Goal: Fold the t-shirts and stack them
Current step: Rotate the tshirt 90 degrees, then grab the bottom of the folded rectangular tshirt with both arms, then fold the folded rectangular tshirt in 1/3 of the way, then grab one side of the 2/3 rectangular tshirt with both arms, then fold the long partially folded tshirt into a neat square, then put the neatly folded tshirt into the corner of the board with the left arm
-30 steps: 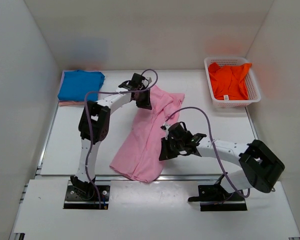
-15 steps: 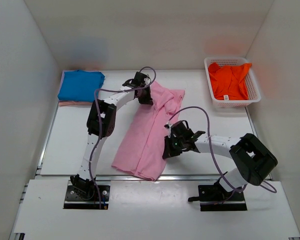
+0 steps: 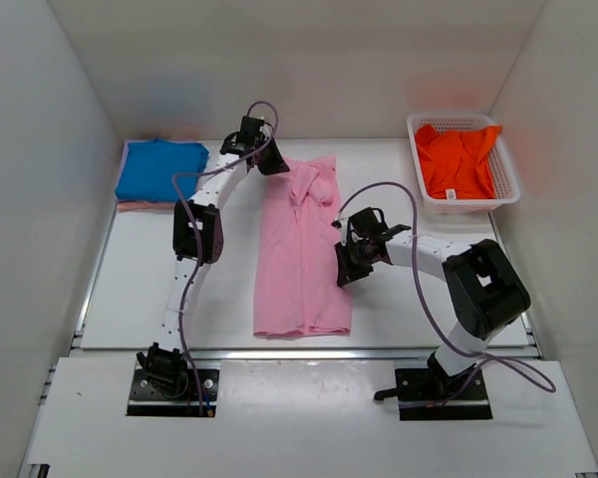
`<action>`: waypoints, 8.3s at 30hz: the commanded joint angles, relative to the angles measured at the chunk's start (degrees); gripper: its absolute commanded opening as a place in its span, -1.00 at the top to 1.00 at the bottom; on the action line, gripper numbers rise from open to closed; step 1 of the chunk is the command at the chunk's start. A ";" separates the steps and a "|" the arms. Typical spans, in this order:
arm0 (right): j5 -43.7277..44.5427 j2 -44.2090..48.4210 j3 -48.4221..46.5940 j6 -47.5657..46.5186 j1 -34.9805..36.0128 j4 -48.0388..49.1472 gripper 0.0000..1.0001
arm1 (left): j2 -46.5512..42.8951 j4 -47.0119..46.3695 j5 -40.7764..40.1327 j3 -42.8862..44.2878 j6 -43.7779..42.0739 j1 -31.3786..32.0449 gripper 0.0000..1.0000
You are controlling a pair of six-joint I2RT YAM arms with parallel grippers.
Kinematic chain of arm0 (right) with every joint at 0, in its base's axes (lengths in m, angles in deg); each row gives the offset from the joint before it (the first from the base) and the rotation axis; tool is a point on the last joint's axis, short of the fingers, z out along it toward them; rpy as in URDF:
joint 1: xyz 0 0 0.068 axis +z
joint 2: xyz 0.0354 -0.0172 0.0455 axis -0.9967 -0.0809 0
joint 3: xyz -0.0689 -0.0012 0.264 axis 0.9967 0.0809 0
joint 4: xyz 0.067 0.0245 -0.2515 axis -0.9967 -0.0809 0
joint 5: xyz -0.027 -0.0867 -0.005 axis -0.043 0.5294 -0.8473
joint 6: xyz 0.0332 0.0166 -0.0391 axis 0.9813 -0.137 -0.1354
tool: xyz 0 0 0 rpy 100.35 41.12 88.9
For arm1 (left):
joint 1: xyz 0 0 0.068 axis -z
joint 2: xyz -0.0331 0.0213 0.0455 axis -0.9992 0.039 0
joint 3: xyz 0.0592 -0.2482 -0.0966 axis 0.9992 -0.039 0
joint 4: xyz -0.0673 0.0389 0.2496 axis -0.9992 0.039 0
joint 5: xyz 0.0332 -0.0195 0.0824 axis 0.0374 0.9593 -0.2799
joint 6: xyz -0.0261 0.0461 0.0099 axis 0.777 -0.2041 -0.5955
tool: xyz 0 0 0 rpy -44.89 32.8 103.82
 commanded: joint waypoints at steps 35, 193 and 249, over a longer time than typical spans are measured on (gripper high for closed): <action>-3.13 35.11 33.18 34.31 6.24 13.43 -0.22 | -100.84 -18.11 -4.89 -120.75 9.77 12.21 -0.07; -14.81 -5.34 -26.51 9.18 -23.20 0.17 0.12 | -28.95 -14.88 -5.15 -46.94 -11.13 -3.18 -0.71; -24.48 10.76 -9.79 19.55 -19.33 8.43 0.43 | -24.28 12.56 -32.15 0.98 -31.53 -16.18 1.00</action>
